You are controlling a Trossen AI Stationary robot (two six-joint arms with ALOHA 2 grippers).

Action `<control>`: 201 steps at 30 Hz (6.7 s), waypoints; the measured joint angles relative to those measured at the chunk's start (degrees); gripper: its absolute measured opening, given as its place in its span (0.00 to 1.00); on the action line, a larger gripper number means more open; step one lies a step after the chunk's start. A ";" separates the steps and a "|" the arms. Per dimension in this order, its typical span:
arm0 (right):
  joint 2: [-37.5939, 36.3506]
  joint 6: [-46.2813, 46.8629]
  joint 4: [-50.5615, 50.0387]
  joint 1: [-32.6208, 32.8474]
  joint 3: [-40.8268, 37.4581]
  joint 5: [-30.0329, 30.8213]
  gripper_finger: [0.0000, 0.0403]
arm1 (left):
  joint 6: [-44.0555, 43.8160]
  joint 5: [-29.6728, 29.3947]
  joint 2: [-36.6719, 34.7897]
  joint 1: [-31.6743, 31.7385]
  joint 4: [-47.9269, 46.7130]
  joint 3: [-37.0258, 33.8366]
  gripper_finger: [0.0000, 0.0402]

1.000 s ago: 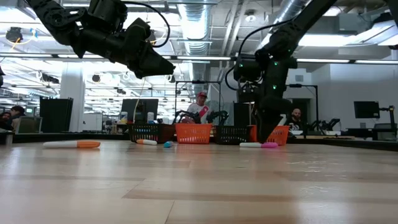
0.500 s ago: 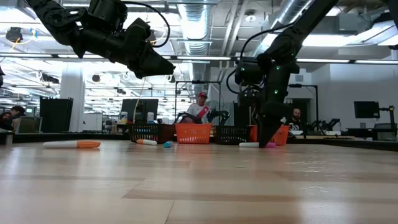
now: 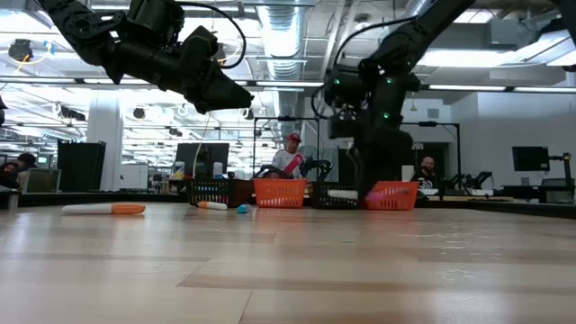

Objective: Pick & Place Markers
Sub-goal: Put the small pink highlighter pen into the left orange basket, then put the small orange highlighter pen into the left orange basket

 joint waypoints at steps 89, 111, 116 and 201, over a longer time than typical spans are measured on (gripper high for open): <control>-0.33 4.15 11.04 -5.09 9.86 -65.74 0.35 | -43.49 -25.16 -0.02 -29.41 -39.03 0.04 0.40; -0.25 -6.91 18.16 -2.20 8.27 -50.71 0.32 | -58.30 -27.66 -0.02 -36.44 -47.43 0.04 0.28; -0.23 -5.22 20.80 0.70 8.27 -21.19 0.27 | -58.29 -28.57 -0.02 -36.41 -47.20 0.04 0.28; -5.60 0.04 8.98 -0.09 8.29 -8.51 0.24 | -65.63 -34.77 -3.53 -36.13 -63.82 -2.70 0.28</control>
